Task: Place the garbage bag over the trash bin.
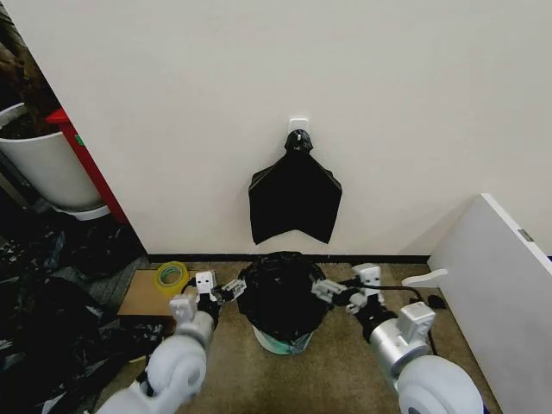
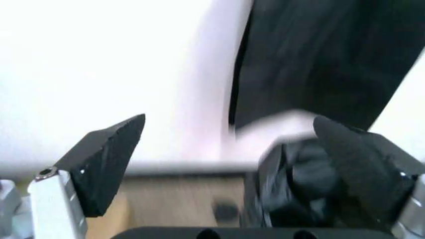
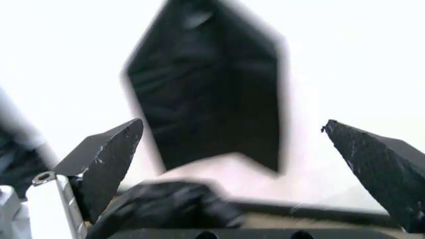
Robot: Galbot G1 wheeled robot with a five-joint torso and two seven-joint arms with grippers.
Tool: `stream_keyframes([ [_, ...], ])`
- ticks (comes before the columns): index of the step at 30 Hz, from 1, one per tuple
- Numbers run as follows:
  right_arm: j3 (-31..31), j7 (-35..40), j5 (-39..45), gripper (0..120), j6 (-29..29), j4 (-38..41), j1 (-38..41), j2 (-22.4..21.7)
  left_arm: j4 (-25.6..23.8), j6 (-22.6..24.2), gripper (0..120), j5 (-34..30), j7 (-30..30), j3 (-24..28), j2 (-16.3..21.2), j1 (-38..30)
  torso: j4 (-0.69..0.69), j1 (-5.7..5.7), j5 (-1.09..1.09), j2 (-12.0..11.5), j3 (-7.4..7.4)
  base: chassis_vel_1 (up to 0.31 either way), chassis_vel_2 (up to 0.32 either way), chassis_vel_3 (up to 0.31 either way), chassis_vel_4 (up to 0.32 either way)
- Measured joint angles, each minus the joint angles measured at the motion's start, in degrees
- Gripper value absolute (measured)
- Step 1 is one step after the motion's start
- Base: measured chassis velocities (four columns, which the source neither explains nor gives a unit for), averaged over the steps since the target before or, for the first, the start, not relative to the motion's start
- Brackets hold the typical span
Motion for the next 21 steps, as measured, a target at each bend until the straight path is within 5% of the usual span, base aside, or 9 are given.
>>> stream_keyframes([
  [2,1.4,-0.6,-2.5,100,3.8,-1.1,-1.6,1.7,-0.8,-2.7,100,4.2,0.7,-1.9,-0.9,2.4,-0.01,0.00,0.01,0.0,0.00,0.000,0.000,0.000,0.000],
  [4,4.5,-2.1,-10.1,100,13.5,-3.9,-6.0,6.2,-2.3,-10.9,100,11.6,2.9,-6.9,-3.7,10.7,0.01,0.00,0.03,0.0,0.00,0.000,0.000,0.000,0.000],
  [10,7.0,-2.9,-17.1,100,25.1,-6.1,-11.7,12.4,-3.7,-22.1,100,22.0,5.1,-13.3,-10.8,20.7,0.00,-0.01,0.01,0.0,-0.01,0.000,0.000,0.000,0.000],
  [15,6.4,-3.3,-21.3,100,31.6,-7.0,-14.7,16.1,-5.0,-25.9,100,24.9,5.1,-14.9,-15.7,25.7,-0.01,-0.01,0.03,0.0,-0.01,0.000,0.000,0.000,0.000],
  [21,5.7,-3.2,-22.8,100,33.0,-6.5,-15.9,16.5,-5.3,-26.9,100,25.5,5.0,-14.5,-16.5,27.4,0.00,-0.01,0.02,0.0,0.00,0.000,0.000,0.000,0.000],
])
